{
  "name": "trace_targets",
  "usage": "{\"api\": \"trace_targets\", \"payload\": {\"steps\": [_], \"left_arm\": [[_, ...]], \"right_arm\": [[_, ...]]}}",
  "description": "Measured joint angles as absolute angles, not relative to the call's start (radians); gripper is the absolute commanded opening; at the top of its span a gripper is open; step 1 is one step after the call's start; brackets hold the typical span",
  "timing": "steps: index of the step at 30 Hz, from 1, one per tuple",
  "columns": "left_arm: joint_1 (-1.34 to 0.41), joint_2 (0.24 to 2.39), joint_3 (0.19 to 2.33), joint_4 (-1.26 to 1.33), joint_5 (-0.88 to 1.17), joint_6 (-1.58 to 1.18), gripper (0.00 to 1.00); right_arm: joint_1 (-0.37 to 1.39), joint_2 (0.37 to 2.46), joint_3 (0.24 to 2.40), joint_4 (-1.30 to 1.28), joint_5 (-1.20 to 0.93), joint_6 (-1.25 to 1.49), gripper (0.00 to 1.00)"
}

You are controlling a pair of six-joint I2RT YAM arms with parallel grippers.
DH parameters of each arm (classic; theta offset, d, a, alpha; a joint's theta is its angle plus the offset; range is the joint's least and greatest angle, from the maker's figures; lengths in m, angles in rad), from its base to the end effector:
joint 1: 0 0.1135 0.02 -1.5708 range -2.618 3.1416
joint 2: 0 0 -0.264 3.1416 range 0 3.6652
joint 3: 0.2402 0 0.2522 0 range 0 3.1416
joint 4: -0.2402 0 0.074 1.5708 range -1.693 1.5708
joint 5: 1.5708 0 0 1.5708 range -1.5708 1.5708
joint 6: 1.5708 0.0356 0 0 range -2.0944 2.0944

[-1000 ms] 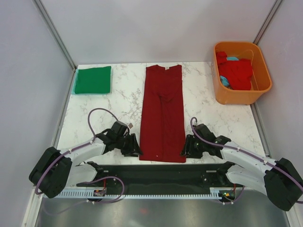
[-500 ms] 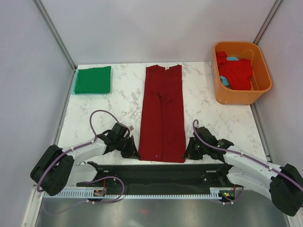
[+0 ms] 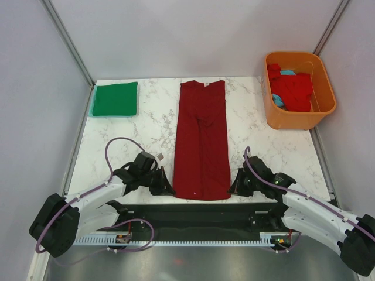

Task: Fold and stack the t-shirts
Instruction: Fold the tshirt

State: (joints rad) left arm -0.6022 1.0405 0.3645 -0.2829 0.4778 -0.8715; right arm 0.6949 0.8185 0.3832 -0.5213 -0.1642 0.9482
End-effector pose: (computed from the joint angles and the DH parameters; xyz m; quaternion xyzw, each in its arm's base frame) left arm 0.1356 -0.1131 0.1483 -0.0537 0.9277 -0.3638 0.0651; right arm 0.1114 0.1005 0.1682 0.0954 0.9455 0.2738 0.1480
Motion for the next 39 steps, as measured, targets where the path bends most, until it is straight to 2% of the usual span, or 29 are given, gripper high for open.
{"api": "trace_targets", "payload": {"steps": [15,23,39], "left_arm": [[-0.611,1.073,0.371,-0.318,0.475,-0.894,0.02],[-0.566,1.242,0.551,-0.329,0.484,-0.891,0.02],[-0.333,1.730,1.089,-0.357,0.511,-0.781,0.02]], "right_arm": [[0.696,0.849,0.429,-0.564,-0.125,0.922,0.00],[0.675,1.121,0.652,-0.553,-0.073,0.817,0.00],[0.397,1.676,1.184,-0.541,-0.099,0.532,0.00]]}}
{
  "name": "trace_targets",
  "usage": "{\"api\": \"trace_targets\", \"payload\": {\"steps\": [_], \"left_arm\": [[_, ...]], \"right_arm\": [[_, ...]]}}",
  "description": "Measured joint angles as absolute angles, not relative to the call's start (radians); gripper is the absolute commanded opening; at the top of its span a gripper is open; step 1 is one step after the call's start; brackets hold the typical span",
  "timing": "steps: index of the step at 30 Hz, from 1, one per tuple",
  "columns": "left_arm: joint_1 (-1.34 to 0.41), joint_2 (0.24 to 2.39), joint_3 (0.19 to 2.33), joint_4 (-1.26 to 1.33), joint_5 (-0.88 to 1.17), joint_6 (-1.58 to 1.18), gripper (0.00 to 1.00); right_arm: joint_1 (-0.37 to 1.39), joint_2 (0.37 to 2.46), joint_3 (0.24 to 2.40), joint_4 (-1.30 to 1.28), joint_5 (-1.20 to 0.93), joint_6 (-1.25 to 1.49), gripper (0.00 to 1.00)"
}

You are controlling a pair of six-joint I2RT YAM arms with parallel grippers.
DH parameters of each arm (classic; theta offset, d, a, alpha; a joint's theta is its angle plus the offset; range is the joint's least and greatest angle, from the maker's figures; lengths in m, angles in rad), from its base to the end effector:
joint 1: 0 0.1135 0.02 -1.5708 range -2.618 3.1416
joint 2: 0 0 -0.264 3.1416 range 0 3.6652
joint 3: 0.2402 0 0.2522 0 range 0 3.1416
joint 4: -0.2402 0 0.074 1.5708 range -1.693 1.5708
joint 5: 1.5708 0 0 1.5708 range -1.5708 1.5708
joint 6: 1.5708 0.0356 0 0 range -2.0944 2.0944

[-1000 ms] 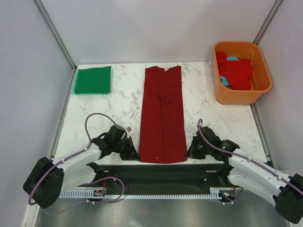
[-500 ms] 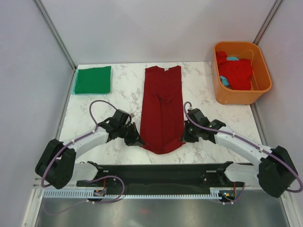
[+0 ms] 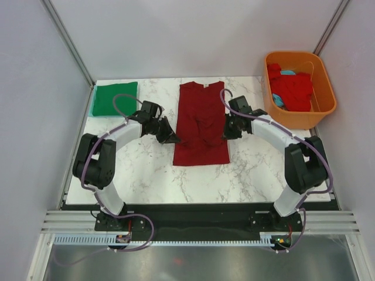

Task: Fold and stack the t-shirts
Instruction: Fold the tshirt

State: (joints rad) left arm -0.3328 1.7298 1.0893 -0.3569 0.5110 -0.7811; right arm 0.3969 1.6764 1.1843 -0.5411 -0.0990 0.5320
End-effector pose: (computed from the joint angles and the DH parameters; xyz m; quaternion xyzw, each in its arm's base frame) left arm 0.3261 -0.1311 0.1876 -0.1366 0.9207 -0.3504 0.1041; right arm 0.3197 0.1378 0.2192 0.0519 0.9616 0.1615 0.2158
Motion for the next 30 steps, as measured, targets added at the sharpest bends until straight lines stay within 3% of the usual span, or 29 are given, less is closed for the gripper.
{"api": "trace_targets", "payload": {"steps": [10,25,27,30], "left_arm": [[-0.250,1.937,1.368,-0.364,0.559,-0.758,0.02],[-0.208,2.209,1.655,-0.369,0.631,-0.738,0.02],[-0.202,2.245,1.685,-0.369,0.633,-0.738,0.08],[-0.191,2.297,1.744,-0.376,0.643,-0.733,0.29]], "right_arm": [[0.289,1.891,1.507,-0.567,-0.154,0.468,0.00],[0.215,2.106,1.675,-0.582,-0.237,0.412,0.01],[0.210,2.134,1.709,-0.586,-0.240,0.405,0.03],[0.203,2.173,1.765,-0.584,-0.253,0.398,0.22]]}}
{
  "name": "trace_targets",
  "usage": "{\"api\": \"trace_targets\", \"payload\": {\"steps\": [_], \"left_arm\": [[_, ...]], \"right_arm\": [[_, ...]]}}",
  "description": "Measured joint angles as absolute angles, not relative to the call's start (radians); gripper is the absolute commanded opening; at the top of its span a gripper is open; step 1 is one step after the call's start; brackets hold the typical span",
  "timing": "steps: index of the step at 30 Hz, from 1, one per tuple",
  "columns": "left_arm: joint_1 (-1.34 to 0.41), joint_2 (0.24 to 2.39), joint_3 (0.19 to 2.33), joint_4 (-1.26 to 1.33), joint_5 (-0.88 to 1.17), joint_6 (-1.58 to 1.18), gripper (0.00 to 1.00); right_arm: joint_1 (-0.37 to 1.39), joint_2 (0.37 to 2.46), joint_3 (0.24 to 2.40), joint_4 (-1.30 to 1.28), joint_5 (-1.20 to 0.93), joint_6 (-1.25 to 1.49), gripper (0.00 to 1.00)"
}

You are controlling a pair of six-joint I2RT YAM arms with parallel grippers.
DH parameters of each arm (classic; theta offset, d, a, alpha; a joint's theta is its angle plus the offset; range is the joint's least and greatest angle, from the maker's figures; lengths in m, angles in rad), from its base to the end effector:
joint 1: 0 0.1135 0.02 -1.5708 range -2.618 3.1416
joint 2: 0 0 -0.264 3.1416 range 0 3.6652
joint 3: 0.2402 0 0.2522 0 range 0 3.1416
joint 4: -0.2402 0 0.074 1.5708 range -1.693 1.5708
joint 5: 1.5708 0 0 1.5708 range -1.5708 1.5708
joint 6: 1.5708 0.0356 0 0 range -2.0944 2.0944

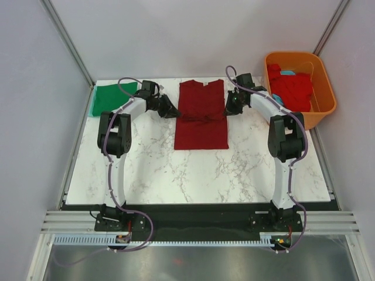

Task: Fold and stack the t-shirts
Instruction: Fold the tshirt

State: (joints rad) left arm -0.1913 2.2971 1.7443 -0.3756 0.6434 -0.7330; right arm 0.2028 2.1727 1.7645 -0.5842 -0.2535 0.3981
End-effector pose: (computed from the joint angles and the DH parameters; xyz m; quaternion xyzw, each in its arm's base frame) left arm 0.4836 -0.1154 0.1513 -0.1447 0.8941 -0.4021 0.1343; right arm 0.4658 0.1049 0.1981 0.0568 0.9498 0.1995 0.2344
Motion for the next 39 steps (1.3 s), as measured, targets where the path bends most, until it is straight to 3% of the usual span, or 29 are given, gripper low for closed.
{"api": "trace_targets", "payload": {"steps": [1,2,8,12,15,18,24,32,36,39], "left_arm": [[-0.187,2.316,1.771,-0.377,0.657,-0.731,0.32],[-0.182,2.331,1.800,-0.380,0.672,-0.730,0.36],[-0.153,2.325,1.840,-0.377,0.711,-0.710,0.39],[-0.152,2.254,1.775,-0.374,0.685,-0.689,0.36],[-0.175,2.174,1.696,-0.369,0.649,-0.671,0.30],[-0.218,2.122,1.629,-0.366,0.613,-0.654,0.25],[-0.305,2.114,1.549,-0.374,0.548,-0.638,0.24],[-0.319,2.143,1.572,-0.379,0.510,-0.639,0.25],[-0.314,2.210,1.656,-0.392,0.497,-0.643,0.25],[-0.302,2.301,1.794,-0.386,0.494,-0.662,0.24]], "right_arm": [[0.199,2.180,1.777,-0.583,-0.257,0.396,0.31],[0.194,2.185,1.788,-0.584,-0.258,0.390,0.33],[0.164,2.180,1.804,-0.581,-0.279,0.362,0.38],[0.155,2.143,1.778,-0.583,-0.293,0.364,0.28],[0.165,2.090,1.726,-0.578,-0.294,0.370,0.15],[0.191,2.042,1.661,-0.551,-0.286,0.371,0.10],[0.274,1.989,1.518,-0.480,-0.249,0.357,0.06],[0.301,1.994,1.483,-0.434,-0.207,0.316,0.06],[0.296,2.065,1.583,-0.430,-0.156,0.278,0.06],[0.284,2.210,1.819,-0.475,-0.123,0.249,0.06]]}}
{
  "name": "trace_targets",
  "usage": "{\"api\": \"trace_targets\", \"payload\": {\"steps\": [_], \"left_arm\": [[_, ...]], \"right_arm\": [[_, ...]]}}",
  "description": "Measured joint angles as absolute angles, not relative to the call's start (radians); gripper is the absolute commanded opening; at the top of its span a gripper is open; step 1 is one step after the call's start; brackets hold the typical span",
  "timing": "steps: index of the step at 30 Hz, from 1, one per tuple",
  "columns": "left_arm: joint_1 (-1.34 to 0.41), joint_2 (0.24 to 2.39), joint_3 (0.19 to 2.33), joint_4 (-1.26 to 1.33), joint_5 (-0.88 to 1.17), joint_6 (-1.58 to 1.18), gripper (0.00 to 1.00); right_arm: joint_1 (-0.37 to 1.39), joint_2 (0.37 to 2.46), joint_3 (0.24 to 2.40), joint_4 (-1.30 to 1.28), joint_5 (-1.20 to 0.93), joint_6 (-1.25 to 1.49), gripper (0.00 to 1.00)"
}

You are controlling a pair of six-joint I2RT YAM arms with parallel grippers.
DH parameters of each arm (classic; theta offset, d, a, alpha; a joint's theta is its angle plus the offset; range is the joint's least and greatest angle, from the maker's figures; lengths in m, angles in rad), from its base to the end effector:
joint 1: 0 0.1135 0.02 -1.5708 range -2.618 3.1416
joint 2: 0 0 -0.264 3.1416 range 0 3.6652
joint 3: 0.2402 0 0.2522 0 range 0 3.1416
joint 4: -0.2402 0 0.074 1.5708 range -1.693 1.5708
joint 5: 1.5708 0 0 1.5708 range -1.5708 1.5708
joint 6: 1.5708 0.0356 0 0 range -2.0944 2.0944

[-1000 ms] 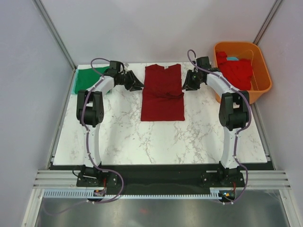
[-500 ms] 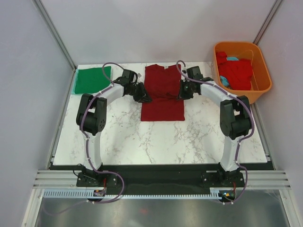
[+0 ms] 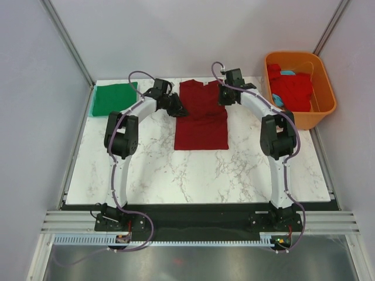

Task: Fold and stack the t-shirts
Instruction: Fold the tshirt

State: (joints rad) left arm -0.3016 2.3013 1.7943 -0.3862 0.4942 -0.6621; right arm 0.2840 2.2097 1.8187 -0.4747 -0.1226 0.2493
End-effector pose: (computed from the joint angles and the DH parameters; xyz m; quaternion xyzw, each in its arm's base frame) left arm 0.4776 -0.1663 0.1616 -0.0840 0.9143 -0.3538 0.1787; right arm 0.4765 0.1436 0.2043 -0.0374 0.9362 0.1463 0.3173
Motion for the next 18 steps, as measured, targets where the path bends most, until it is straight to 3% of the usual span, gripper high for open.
{"api": "trace_targets", "payload": {"steps": [3,7,13,18], "left_arm": [[-0.270,2.332,1.841,-0.382,0.474,-0.693,0.26],[-0.214,2.331,1.844,-0.388,0.444,-0.702,0.31],[-0.186,2.278,1.819,-0.387,0.449,-0.697,0.33],[-0.207,2.138,1.682,-0.381,0.467,-0.652,0.39]], "right_arm": [[0.268,2.284,1.979,-0.484,-0.099,0.234,0.09],[0.249,2.250,1.993,-0.509,-0.081,0.221,0.16],[0.246,2.140,1.872,-0.518,-0.109,0.207,0.21],[0.249,2.065,1.715,-0.519,-0.158,0.214,0.33]]}}
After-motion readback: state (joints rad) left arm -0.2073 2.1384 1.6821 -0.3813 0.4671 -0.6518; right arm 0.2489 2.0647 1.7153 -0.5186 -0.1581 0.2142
